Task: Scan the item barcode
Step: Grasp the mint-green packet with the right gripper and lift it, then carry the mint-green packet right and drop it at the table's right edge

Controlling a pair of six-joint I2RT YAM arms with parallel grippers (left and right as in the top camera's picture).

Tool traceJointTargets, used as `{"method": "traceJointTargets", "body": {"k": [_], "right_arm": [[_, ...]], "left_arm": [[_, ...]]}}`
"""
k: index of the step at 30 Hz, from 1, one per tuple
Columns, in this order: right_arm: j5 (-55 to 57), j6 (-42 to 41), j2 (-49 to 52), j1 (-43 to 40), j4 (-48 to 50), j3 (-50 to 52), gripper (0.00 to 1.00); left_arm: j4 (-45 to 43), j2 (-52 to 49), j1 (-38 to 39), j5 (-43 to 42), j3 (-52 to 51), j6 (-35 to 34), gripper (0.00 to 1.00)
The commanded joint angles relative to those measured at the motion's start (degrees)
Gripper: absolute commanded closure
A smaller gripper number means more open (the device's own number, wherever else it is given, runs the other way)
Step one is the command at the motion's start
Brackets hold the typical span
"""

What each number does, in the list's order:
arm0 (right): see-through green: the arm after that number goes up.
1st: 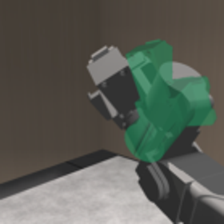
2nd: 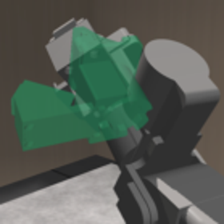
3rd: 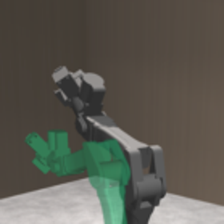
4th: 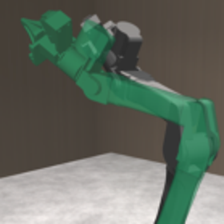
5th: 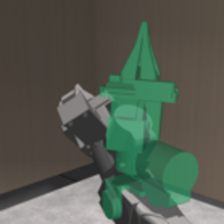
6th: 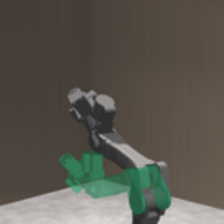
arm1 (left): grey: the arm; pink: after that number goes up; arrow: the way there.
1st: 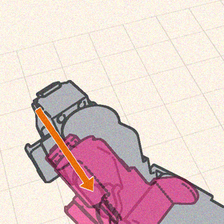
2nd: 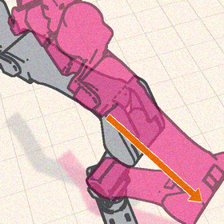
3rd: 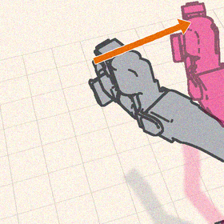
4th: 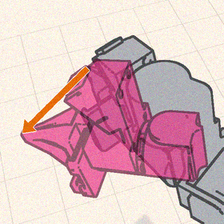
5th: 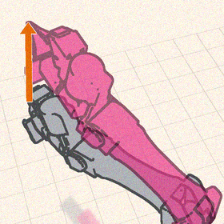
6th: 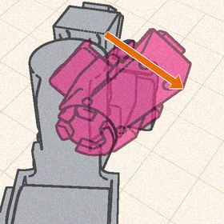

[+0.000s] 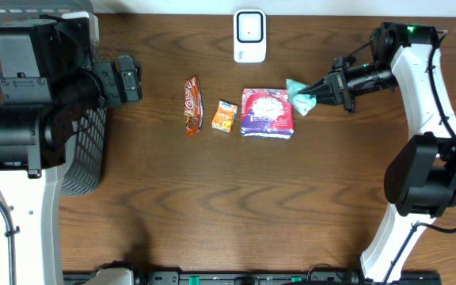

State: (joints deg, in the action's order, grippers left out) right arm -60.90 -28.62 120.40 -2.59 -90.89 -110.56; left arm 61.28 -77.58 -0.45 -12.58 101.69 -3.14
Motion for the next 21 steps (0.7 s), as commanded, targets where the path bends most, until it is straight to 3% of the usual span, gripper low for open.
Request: {"method": "traceJointTargets", "body": {"k": [1,6,15,21], "right_arm": [[0.8,1.7,-0.9,1.4,1.1,-0.7,0.99],[14.7,-1.8,-0.9,6.1,13.0,-0.7,0.99],[36.0,-5.6,-0.9,16.5,47.8,-1.3,0.99],[59.4,-5.6,0.0,22.1,64.5,-1.3,0.99]], "left_arm": [[0.0,0.1,-0.2,-0.3,0.2,0.1,0.02],[0.0,0.1,-0.2,-0.3,0.2,0.1,0.02],[0.0,0.1,-0.2,-0.3,0.2,0.1,0.02],[0.0,0.1,-0.2,-0.3,0.2,0.1,0.02]]}}
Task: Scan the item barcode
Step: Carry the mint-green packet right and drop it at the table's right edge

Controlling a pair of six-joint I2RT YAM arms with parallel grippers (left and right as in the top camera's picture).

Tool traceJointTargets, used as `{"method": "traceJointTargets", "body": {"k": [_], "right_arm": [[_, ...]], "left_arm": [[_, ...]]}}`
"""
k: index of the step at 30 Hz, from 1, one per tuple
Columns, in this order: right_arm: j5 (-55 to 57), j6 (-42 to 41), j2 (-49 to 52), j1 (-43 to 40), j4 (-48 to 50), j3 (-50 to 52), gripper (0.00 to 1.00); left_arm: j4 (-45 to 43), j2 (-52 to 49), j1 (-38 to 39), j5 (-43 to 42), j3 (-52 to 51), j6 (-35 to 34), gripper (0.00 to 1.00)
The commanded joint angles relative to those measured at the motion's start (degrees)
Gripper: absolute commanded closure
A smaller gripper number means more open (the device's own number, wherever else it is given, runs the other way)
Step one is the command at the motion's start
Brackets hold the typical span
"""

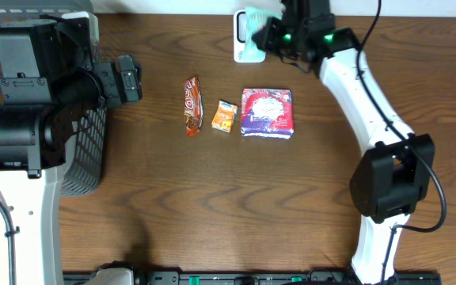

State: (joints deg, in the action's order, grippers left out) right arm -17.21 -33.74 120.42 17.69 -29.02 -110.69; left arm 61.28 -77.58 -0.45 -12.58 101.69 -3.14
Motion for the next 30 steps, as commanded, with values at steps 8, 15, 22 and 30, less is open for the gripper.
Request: {"method": "traceJointTargets", "body": {"k": [8,15,22,30], "right_arm": [[16.3,-4.4,7.4,3.1,14.3,-1.2,0.99],[15.1,-2.7,7.0,-0.3,13.8,-1.2,0.99],[18.8,1.5,-3.1,-9.6,4.1,-1.2,0.99],[20.3,15.6,-5.6,-25.5,-9.0,-0.9,0.99]], "left_arm": [[0.0,0.1,-0.2,-0.3,0.2,0.1,0.02],[0.0,0.1,-0.2,-0.3,0.2,0.1,0.02],[0.0,0.1,-0.2,-0.3,0.2,0.1,0.02],[0.0,0.1,-0.2,-0.3,0.2,0.1,0.02]]}}
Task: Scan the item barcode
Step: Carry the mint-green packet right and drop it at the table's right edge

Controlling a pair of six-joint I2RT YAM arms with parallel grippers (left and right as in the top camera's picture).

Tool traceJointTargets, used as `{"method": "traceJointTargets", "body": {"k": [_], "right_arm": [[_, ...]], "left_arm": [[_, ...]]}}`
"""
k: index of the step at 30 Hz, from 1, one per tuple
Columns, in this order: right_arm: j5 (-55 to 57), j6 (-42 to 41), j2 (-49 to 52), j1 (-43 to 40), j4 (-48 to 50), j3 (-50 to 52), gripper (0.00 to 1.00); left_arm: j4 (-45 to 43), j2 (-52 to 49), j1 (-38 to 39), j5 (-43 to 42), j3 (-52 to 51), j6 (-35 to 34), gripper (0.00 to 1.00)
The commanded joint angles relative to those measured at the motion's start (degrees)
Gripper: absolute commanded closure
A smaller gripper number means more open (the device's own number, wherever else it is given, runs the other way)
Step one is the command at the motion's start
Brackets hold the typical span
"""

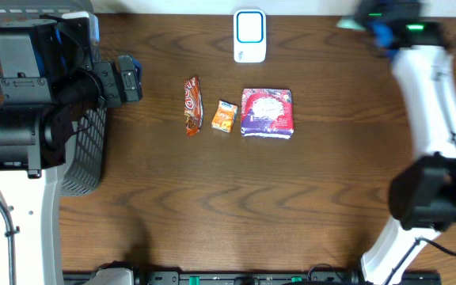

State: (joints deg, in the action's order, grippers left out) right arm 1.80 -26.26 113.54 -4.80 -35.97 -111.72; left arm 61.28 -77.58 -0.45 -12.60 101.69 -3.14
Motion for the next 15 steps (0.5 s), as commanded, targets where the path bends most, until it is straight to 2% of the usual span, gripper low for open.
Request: {"method": "traceJointTargets", "body": {"k": [1,4,13,14,15], "right_arm": [[1.3,10.1,1.8,-4.7,-3.1,0.2,0.99],[1.4,15.1,3.8,-9.4,-5.4,0.2,0.99],[4.3,16.3,10.4,-19.8,-6.6,0.2,0.99],[5.3,16.2,10.9,-20.6,-6.5,0.2,0.93],[5.8,16.0,11.2,-21.4,-6.5,0.2,0.77]], "left_arm": [[0.0,0.1,-0.2,-0.2,0.2,0.1,0.02],[0.0,0.1,-0.2,-0.2,0.2,0.1,0.02],[0.0,0.1,-0.2,-0.2,0.2,0.1,0.02],[0.0,0.1,-0.2,-0.2,0.2,0.1,0.02],[0.0,0.1,-0.2,-0.2,0.2,0.1,0.02]]}}
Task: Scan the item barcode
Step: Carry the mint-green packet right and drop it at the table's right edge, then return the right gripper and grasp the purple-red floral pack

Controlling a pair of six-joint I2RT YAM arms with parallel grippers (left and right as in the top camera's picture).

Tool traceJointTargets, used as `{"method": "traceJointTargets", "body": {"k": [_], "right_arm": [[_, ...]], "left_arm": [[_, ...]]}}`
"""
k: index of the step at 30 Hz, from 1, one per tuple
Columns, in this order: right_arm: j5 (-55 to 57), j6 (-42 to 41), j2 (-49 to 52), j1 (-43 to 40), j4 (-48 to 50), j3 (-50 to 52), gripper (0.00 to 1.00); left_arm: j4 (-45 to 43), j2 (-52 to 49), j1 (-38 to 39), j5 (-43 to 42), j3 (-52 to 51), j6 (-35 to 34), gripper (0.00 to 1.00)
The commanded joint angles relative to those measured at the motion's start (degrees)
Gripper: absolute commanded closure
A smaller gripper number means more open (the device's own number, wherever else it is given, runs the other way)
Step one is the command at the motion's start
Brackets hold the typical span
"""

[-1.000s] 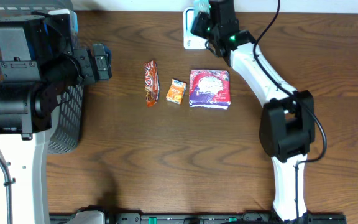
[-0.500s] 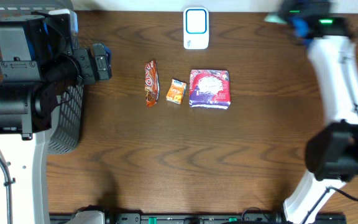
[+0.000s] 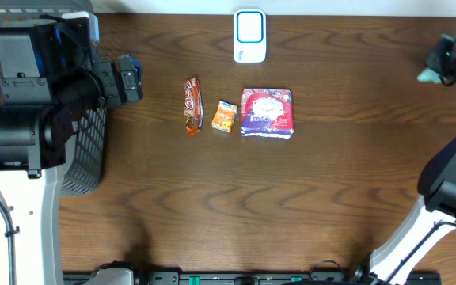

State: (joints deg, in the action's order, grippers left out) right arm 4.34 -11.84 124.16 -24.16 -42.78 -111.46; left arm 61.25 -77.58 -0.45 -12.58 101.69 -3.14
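Note:
The white barcode scanner (image 3: 249, 36) stands at the back middle of the table. At the far right edge my right gripper (image 3: 440, 66) is shut on a small teal packet (image 3: 427, 76), well away from the scanner. A red-brown bar (image 3: 191, 105), an orange packet (image 3: 225, 115) and a purple-pink pack (image 3: 267, 112) lie in a row in front of the scanner. My left gripper (image 3: 130, 79) hovers at the left, beside the basket, holding nothing that I can see; whether it is open or shut does not show.
A dark mesh basket (image 3: 85, 158) sits at the left edge, partly under the left arm. The right arm's base (image 3: 450, 190) rises along the right edge. Bare wooden tabletop (image 3: 236, 206) fills the front.
My right gripper with the teal packet has moved from the back right corner to the far right edge, a little nearer the front. The left arm and the row of items are unchanged.
My right gripper first held the teal packet just right of the purple-pink pack. Then it was at the scanner with the packet over it. After that it was at the back right corner, and now it is at the far right edge.

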Motion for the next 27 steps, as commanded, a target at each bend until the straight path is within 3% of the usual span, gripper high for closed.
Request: {"method": "traceJointTargets", "body": {"k": [1,4,7,11,17,18,20,21,27], "right_arm": [[3.2,1.6,0.6,-2.8,0.3,-0.1,0.62],[1.8,0.1,0.0,-4.4,0.0,-0.3,0.57],[-1.6,0.1,-1.8,-4.9,-0.4,-0.3,0.43],[-10.8,0.1,-5.3,-4.5,-0.9,-0.3,0.42],[-35.0,0.0,-8.8,-2.2,-5.2,-0.3,0.44],[-39.2,-0.1,-8.9,-1.3,-7.2,-0.3,0.38],[-44.3,-0.1,-8.7,0.7,-12.3,-0.2,0.1],[-44.8,-0.1,-8.7,2.0,-15.0,0.0,0.02],[-38.7,3.8,-8.7,12.1,-23.0,5.3,0.01]], "left_arm": [[0.0,0.1,-0.2,-0.3,0.2,0.1,0.02],[0.0,0.1,-0.2,-0.3,0.2,0.1,0.02],[0.0,0.1,-0.2,-0.3,0.2,0.1,0.02],[0.0,0.1,-0.2,-0.3,0.2,0.1,0.02],[0.0,0.1,-0.2,-0.3,0.2,0.1,0.02],[0.0,0.1,-0.2,-0.3,0.2,0.1,0.02],[0.0,0.1,-0.2,-0.3,0.2,0.1,0.02],[0.0,0.1,-0.2,-0.3,0.2,0.1,0.02],[0.0,0.1,-0.2,-0.3,0.2,0.1,0.02]]}}
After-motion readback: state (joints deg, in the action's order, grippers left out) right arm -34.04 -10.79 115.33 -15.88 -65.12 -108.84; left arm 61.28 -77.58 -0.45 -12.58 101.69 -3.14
